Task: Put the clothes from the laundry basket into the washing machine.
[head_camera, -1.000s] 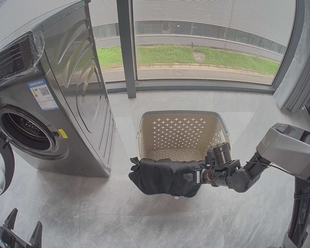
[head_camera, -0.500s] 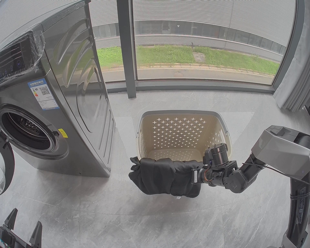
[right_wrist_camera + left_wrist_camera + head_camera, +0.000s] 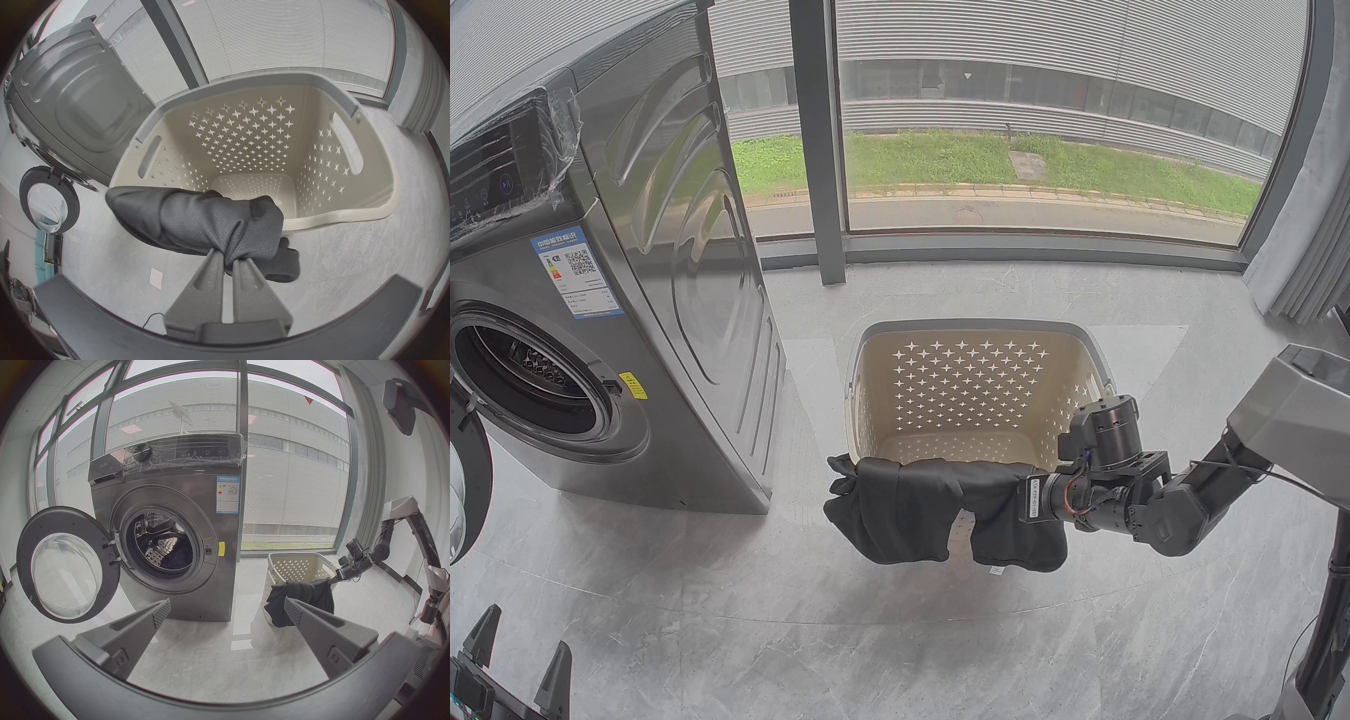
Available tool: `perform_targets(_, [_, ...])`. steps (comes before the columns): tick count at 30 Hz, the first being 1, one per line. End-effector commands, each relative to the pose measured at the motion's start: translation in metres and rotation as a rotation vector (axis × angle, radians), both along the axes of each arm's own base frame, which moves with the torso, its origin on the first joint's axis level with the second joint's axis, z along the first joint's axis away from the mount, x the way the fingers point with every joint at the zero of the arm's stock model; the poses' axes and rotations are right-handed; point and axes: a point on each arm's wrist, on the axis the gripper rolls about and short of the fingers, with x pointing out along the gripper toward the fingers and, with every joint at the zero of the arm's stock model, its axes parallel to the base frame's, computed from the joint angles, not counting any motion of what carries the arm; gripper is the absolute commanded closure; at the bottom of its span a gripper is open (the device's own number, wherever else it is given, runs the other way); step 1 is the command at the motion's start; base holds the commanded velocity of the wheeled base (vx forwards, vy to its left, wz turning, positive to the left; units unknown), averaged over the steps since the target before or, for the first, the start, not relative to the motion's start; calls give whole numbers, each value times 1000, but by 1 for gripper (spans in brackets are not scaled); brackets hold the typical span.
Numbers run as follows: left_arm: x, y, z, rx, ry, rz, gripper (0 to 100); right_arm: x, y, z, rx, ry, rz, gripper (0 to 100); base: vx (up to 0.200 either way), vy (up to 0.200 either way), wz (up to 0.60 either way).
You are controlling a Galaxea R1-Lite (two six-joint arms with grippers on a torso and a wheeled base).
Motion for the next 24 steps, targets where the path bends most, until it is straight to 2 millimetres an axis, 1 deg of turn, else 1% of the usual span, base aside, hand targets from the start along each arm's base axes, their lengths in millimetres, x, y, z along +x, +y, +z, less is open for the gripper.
perform_targets(1, [0, 0, -5, -1, 1, 0, 0, -21, -5, 36, 33, -68, 18, 100, 0, 0, 0])
perform_targets(2, [0, 0, -5, -1, 1, 0, 0, -27, -6, 42, 39, -80, 21, 100, 0, 0, 0])
perform_targets(3, [0, 0, -5, 1, 1, 0, 0, -28, -7, 44, 42, -84, 21, 100, 0, 0, 0])
perform_targets(9, [0, 0, -5, 1, 1, 0, 0, -33, -9, 58, 63, -118, 19, 100, 0, 0, 0])
perform_targets(13, [0, 0, -5, 1, 1, 0, 0, -48, -12, 82, 94, -174, 33, 100, 0, 0, 0])
perform_targets(15, [0, 0, -5, 1, 1, 0, 0, -52, -13, 87, 102, -188, 38, 100, 0, 0, 0])
perform_targets(17, [0, 0, -5, 2, 1, 0, 0, -68, -16, 105, 130, -232, 54, 100, 0, 0, 0])
perform_targets(19, [0, 0, -5, 2, 1, 0, 0, -79, -19, 117, 150, -263, 63, 100, 0, 0, 0])
perform_targets(22, [0, 0, -5, 2, 1, 0, 0, -102, -23, 137, 177, -329, 62, 100, 0, 0, 0])
perform_targets(24, [0, 0, -5, 2, 1, -1, 0, -117, -29, 152, 202, -379, 53, 100, 0, 0, 0])
